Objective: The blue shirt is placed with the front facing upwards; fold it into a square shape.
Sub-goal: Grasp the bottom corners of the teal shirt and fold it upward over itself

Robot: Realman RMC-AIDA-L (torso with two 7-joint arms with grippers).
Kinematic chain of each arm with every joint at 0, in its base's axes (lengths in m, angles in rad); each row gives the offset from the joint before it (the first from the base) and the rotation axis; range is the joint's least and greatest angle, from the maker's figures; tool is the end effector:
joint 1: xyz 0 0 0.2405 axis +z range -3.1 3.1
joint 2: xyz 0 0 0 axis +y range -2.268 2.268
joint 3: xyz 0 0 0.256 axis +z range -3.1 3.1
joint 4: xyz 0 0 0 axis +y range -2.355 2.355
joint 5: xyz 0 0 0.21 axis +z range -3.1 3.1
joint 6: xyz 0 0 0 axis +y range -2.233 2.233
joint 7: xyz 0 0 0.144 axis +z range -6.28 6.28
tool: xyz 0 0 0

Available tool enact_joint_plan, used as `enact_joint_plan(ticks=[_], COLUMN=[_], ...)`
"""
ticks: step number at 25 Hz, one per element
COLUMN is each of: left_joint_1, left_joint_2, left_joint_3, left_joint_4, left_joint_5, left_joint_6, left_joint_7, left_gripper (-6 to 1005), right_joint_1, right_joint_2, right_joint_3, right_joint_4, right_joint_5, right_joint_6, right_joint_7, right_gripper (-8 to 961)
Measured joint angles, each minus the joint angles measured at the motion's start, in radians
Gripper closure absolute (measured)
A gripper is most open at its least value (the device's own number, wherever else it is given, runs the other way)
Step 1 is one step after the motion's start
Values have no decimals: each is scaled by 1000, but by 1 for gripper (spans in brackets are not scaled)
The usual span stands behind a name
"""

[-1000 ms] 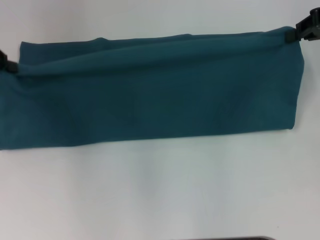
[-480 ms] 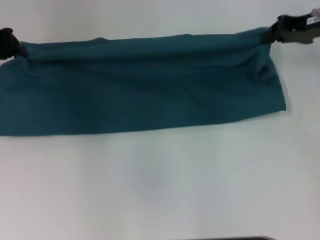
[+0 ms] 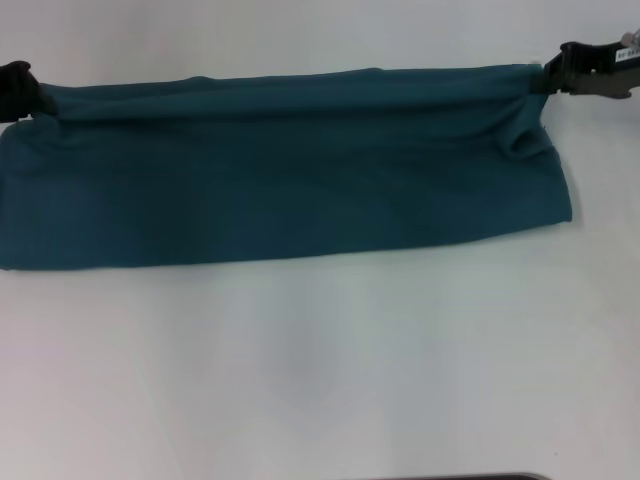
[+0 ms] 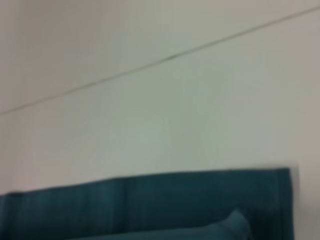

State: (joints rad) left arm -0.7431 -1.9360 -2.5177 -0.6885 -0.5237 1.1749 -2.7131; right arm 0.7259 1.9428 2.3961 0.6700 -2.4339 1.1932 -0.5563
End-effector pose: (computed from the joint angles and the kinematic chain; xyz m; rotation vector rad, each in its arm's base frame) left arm -0.3062 0.4179 0.0740 -1.7968 -1.8030 -0.1884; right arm 0.2866 0.4157 0.0518 -2.0024 1.7243 0.2301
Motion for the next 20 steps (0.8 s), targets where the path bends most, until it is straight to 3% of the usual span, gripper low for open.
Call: enact_joint_plan(ticks=[7, 20], left_joint_1=[-1, 8], left_joint_2=[-4, 11], left_joint_3=[-1, -3], left_joint_4=[-7, -35], left_joint_5=[-31, -127], left_joint_6=[5, -8], left_joint_7=[-6, -2], left_gripper=[940, 926], right_joint_1=[11, 9], right_joint_2=[-7, -10], right_joint_3=[9, 10], right_joint_4=[40, 60], right_joint_5=[2, 3], right_joint_6=[-9, 11], right_joint_7=[23, 49], right_gripper=[907, 880])
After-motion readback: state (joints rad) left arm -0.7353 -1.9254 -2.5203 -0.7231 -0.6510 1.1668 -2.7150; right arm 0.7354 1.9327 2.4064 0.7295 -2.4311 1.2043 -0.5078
